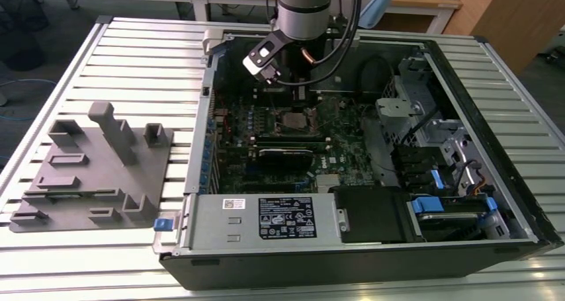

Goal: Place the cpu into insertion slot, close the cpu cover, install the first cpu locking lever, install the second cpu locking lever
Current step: 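Place the cpu into insertion slot, then close the cpu cover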

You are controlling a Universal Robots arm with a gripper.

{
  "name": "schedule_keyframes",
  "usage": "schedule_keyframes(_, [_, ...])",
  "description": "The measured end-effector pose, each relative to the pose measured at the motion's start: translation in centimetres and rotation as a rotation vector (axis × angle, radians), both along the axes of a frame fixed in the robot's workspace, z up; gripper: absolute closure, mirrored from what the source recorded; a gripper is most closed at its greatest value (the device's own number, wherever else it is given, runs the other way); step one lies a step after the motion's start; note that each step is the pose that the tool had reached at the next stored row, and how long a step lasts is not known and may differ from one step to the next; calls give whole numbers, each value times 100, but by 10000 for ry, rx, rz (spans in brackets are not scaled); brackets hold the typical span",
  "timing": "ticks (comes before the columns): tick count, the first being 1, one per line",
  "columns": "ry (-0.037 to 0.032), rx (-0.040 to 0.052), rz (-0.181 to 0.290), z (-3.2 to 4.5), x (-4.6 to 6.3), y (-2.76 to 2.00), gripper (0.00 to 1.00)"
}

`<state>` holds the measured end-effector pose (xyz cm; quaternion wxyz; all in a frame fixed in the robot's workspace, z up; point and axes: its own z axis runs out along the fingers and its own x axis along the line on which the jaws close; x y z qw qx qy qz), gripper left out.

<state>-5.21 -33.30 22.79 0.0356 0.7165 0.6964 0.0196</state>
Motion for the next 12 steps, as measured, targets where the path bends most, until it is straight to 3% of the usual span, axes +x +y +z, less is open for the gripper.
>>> schedule_keyframes(12, [0, -29, -1, 17, 0, 0, 90])
